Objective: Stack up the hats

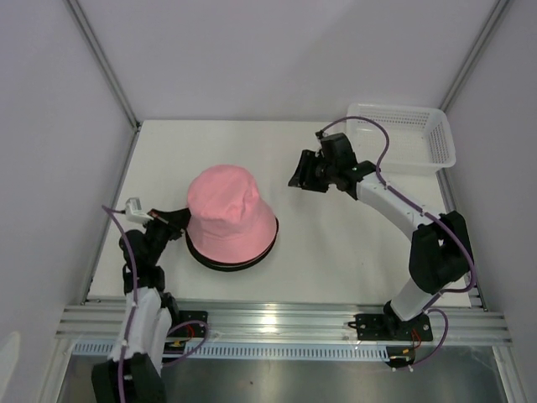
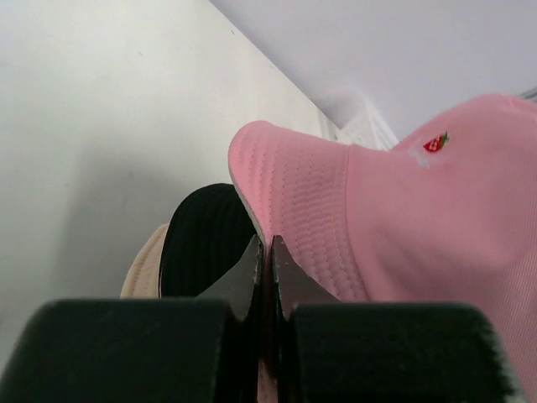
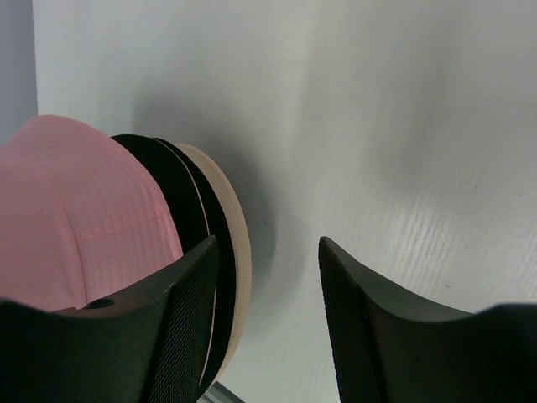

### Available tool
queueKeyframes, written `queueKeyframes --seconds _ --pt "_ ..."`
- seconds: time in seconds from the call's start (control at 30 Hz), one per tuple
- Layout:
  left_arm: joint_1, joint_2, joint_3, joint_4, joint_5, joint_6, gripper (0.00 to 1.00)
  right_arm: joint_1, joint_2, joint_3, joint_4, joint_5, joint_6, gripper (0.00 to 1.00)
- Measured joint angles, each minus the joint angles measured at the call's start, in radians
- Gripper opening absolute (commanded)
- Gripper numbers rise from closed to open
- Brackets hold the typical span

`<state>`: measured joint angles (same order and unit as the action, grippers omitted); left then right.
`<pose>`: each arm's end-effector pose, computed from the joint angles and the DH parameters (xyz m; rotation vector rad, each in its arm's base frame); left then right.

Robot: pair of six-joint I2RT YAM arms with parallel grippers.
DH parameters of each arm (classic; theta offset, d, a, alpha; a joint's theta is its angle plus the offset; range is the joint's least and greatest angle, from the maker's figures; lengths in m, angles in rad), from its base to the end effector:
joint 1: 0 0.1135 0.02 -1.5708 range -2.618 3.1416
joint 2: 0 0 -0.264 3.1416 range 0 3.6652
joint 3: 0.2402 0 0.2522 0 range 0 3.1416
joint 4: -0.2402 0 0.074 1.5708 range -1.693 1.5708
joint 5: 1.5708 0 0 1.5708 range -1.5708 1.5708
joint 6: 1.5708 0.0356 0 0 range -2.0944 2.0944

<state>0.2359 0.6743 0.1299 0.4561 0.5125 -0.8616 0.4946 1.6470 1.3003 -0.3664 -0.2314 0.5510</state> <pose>0.1587 0.0202 0.1935 -0.5323 1.6426 -0.8916 0.3245 0.1843 0.2788 -0.0596 2.3941 0.7868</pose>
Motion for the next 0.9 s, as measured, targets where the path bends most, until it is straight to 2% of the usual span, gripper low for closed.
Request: queueKeyframes --seconds 0.1,0.27,0.63,0.9 --pt "0.000 -0.190 -0.058 -0.098 -0.094 0.028 0.01 0.027 -0.001 0.000 0.030 0.006 0.010 0.56" --pt "0.000 -0.364 -0.069 -0.236 -0.185 0.041 0.01 0.071 -0.008 -0.024 0.104 -0.010 0.054 0.57" --pt "-0.005 -0.634 -0.070 -0.499 -0.306 0.014 0.01 0.114 -0.054 -0.208 0.242 -0.055 0.177 0.59" --pt "-0.017 -0.665 -0.070 -0.574 -0.344 -0.003 0.01 0.194 -0.093 -0.262 0.377 -0.073 0.248 0.60"
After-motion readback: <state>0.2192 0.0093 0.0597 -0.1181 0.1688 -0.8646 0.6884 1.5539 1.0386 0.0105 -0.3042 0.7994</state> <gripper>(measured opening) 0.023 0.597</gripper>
